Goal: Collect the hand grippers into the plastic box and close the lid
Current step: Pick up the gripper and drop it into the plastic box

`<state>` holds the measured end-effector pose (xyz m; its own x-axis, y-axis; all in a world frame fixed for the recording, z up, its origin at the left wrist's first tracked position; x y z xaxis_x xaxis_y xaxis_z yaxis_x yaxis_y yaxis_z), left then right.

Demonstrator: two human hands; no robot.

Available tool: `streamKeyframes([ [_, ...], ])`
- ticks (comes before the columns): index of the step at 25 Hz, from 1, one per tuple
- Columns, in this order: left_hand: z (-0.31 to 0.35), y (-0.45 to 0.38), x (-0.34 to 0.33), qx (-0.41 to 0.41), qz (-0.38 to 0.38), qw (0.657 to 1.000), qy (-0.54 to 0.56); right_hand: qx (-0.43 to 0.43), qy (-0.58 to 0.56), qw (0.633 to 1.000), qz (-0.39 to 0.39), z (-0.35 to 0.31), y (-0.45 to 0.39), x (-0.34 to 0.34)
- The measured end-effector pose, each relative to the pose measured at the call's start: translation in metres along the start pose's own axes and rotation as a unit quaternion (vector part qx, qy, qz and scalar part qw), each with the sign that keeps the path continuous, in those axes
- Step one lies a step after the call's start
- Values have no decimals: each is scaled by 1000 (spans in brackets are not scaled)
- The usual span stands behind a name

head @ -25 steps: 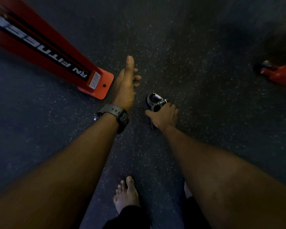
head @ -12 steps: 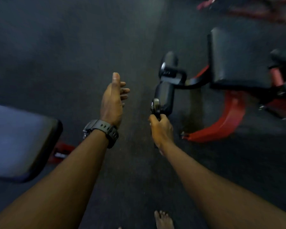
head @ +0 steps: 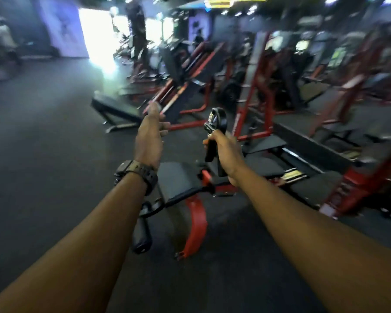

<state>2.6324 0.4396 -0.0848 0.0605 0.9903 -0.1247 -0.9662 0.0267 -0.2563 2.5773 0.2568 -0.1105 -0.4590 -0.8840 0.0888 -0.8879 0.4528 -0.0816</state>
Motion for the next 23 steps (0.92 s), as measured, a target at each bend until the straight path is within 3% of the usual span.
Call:
streamKeyframes([
  [7, 131, 139, -244, -41, -236, 967, 93, 99, 5, 973, 208, -126, 134, 290],
  [11, 183, 283, -386, -55, -356, 921, 148, 120, 36, 934, 335, -150, 271, 461],
  [14, 216, 407, -477, -37, -444, 867, 222, 116, 62, 894, 429, -158, 388, 574],
  [19, 274, 603, -554, -23, -577, 767, 279, 92, 67, 797, 593, -165, 588, 675],
  [23, 312, 698, -573, -3, -622, 721, 305, 77, 74, 710, 696, -174, 712, 702],
])
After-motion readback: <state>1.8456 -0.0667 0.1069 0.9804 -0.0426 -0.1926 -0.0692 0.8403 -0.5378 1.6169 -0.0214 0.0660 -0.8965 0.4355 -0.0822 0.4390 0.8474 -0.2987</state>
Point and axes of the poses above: each hand's wrist, its own y-axis away from the middle knuckle, its own x-axis out of the back of the hand, z = x × y, the point moved 5 cm from there along -y, towards the middle knuckle, and after that the axes turned 3 degrees about -x, right-handed, at the moved point
